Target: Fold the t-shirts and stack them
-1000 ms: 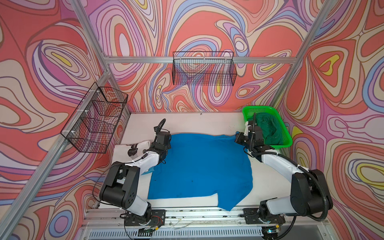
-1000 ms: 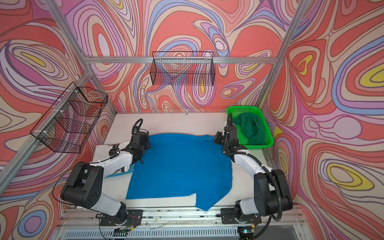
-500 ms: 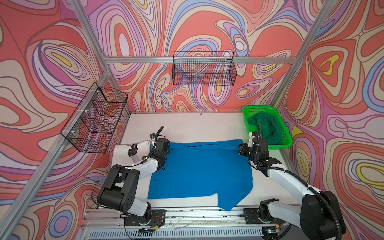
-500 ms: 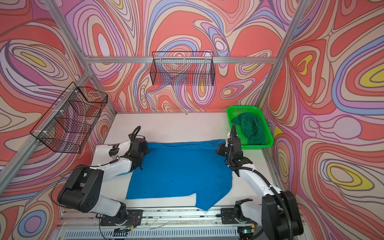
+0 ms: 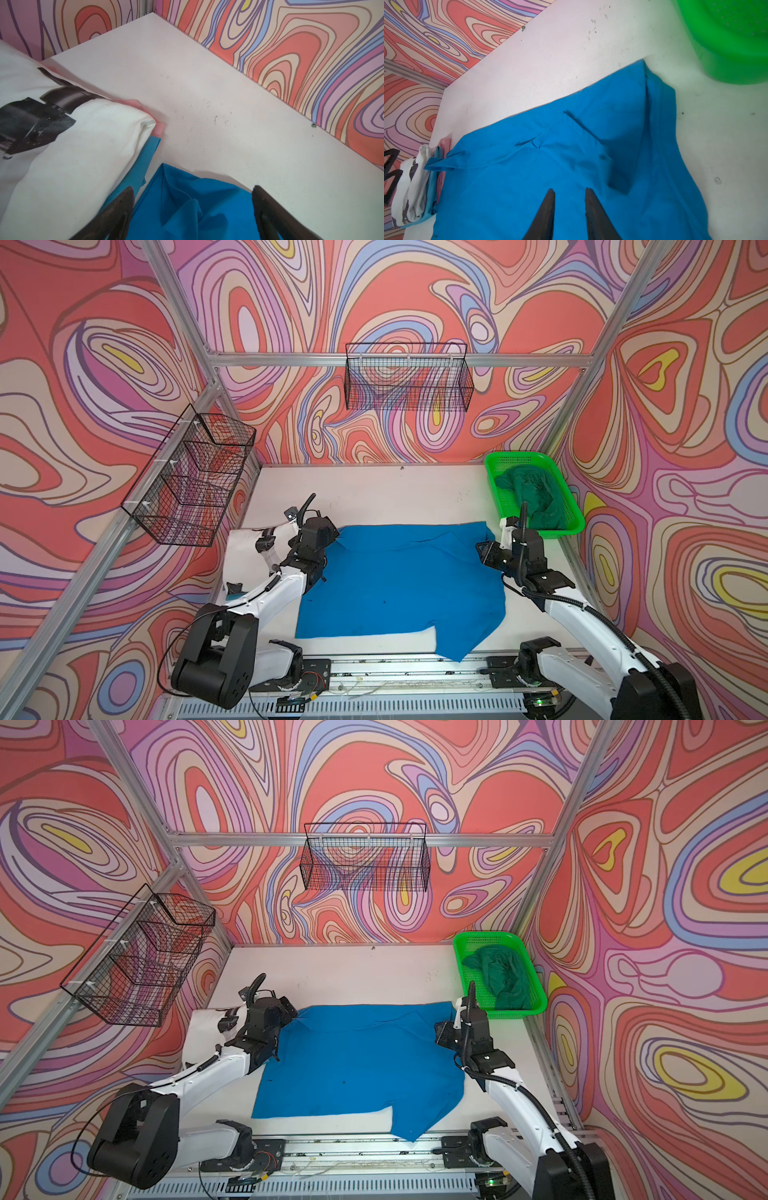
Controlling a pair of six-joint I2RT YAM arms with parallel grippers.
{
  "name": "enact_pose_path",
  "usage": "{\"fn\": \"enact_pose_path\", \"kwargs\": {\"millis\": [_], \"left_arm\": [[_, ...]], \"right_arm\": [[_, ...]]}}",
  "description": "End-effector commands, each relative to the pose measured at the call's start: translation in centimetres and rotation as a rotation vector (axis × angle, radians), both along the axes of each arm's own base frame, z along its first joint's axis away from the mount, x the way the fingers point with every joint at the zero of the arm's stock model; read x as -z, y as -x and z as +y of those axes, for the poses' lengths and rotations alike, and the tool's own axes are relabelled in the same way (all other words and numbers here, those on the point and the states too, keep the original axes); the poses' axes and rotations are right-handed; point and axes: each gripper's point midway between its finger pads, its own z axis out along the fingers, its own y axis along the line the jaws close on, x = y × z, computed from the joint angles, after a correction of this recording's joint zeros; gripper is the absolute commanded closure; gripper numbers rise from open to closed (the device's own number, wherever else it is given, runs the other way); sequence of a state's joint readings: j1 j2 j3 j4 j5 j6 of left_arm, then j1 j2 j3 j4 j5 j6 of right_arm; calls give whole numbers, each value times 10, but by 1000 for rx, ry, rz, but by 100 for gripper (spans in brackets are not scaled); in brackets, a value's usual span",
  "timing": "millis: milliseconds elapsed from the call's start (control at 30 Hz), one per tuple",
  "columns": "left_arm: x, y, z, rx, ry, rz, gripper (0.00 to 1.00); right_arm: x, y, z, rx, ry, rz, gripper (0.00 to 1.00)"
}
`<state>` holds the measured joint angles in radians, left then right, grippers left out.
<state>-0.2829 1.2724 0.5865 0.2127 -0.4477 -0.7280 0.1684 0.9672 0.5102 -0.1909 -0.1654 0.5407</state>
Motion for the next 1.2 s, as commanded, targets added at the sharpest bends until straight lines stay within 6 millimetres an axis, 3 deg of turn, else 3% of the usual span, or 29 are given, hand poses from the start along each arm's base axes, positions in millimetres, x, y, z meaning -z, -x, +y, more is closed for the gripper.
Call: {"fn": "enact_pose_path", "kwargs": {"millis": [0, 133, 333, 533, 733, 1000, 1167], "left_arm": [[11, 14, 8, -62, 12, 76, 6], [20, 10, 6, -44, -6, 148, 8], [36, 2, 10, -50, 8, 248, 16], [52, -13, 3, -11, 21, 343, 31], [65, -29, -20, 77, 77, 424, 59], [78, -11, -23, 87, 96, 514, 63], [86, -6, -25, 102, 107, 541, 92]], "right_arm": [[10, 12, -4, 13, 7, 49, 65], [0, 3, 1, 7, -26, 30, 56], [-8, -33, 19, -31, -95, 38, 55], [4, -56, 28, -39, -128, 60, 55], [14, -64, 31, -47, -128, 74, 55], [26, -62, 31, -53, -117, 91, 55], [30, -62, 33, -62, -125, 99, 55]]}}
